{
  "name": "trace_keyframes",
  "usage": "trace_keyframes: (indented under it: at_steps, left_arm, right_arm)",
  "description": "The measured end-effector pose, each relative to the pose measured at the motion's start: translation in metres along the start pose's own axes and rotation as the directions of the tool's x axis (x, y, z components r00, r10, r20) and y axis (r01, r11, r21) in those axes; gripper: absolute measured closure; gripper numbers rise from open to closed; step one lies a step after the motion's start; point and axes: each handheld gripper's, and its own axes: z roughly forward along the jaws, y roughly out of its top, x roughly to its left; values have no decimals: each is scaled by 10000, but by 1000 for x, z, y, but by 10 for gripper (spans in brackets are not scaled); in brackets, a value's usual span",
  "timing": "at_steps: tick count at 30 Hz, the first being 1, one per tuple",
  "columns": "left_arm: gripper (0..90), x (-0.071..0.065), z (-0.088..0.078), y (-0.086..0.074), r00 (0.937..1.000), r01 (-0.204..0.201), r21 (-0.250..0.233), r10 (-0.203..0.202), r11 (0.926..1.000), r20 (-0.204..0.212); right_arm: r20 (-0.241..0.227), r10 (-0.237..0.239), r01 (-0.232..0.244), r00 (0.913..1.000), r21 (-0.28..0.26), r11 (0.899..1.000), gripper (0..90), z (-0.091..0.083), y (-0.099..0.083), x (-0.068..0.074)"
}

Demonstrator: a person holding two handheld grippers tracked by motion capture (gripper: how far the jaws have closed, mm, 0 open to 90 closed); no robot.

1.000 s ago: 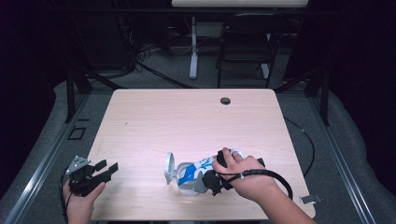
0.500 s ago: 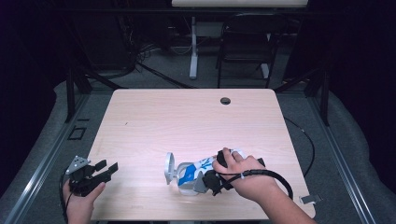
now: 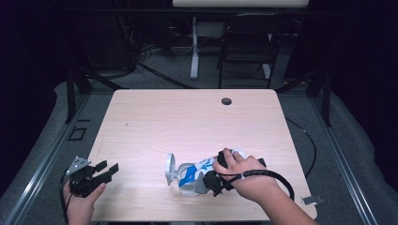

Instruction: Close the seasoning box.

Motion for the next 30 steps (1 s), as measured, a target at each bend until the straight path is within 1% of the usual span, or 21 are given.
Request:
trace_keyframes:
  at_steps: [5,15,30]
  left_arm:
    - [457,0,0,0,10000,10,0,-10,10000,-5]
    - [457,0,0,0,10000,22,-5,-22,10000,-4]
    - [457,0,0,0,10000,15,6,-15,10000,-7]
  right_arm:
    - [82,-10,9,10000,15,10000,495,0,0,0]
    - [92,34,-33,10000,-43,10000,499,0,0,1]
    - [84,-45,44,10000,36,10000,505,-1,0,0]
